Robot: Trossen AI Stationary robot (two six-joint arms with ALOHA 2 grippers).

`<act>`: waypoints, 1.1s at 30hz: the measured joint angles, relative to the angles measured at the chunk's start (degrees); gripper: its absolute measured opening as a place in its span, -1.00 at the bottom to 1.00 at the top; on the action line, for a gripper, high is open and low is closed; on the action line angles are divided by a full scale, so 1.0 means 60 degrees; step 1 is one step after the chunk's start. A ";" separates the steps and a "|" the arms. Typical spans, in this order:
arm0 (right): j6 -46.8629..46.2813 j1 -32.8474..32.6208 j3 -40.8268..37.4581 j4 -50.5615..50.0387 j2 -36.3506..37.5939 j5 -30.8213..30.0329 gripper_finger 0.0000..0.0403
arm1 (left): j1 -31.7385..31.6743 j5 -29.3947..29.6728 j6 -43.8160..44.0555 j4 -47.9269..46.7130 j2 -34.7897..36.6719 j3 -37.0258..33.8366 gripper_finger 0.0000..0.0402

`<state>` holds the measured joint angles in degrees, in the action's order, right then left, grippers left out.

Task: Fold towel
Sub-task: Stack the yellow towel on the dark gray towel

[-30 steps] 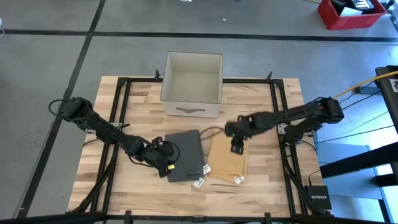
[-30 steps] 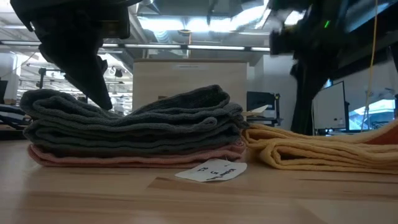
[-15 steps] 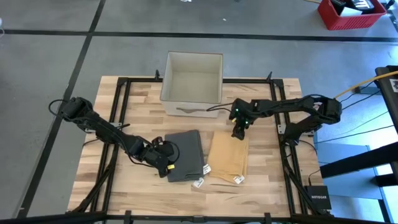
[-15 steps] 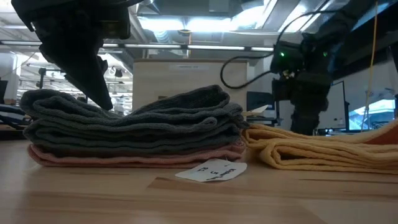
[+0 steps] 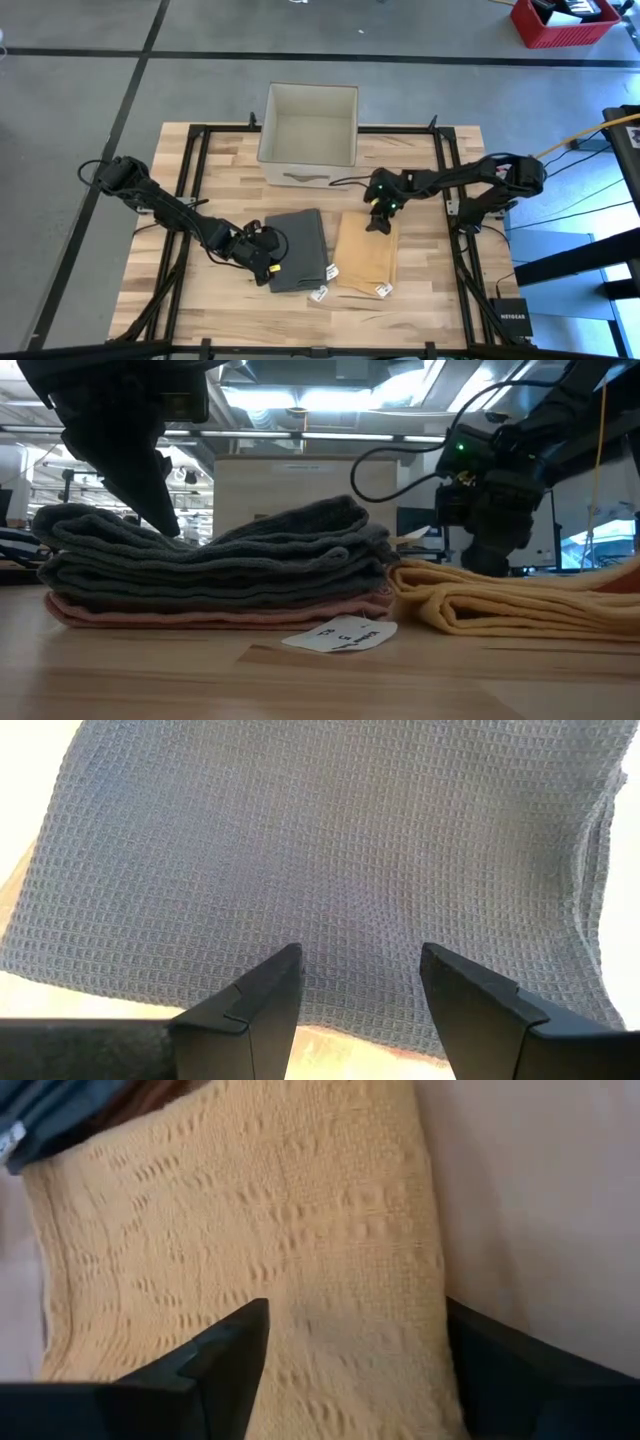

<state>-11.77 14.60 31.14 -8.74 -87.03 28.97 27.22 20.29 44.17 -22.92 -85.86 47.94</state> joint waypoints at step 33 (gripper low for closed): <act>-0.0297 -0.5183 0.4516 -0.3686 0.0236 -0.3456 -0.95 | 0.0091 0.0007 0.0138 -0.0025 0.0000 0.0000 -0.02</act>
<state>-13.55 -16.50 58.23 -30.86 -85.61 8.24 27.77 20.34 44.99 -23.07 -85.86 47.94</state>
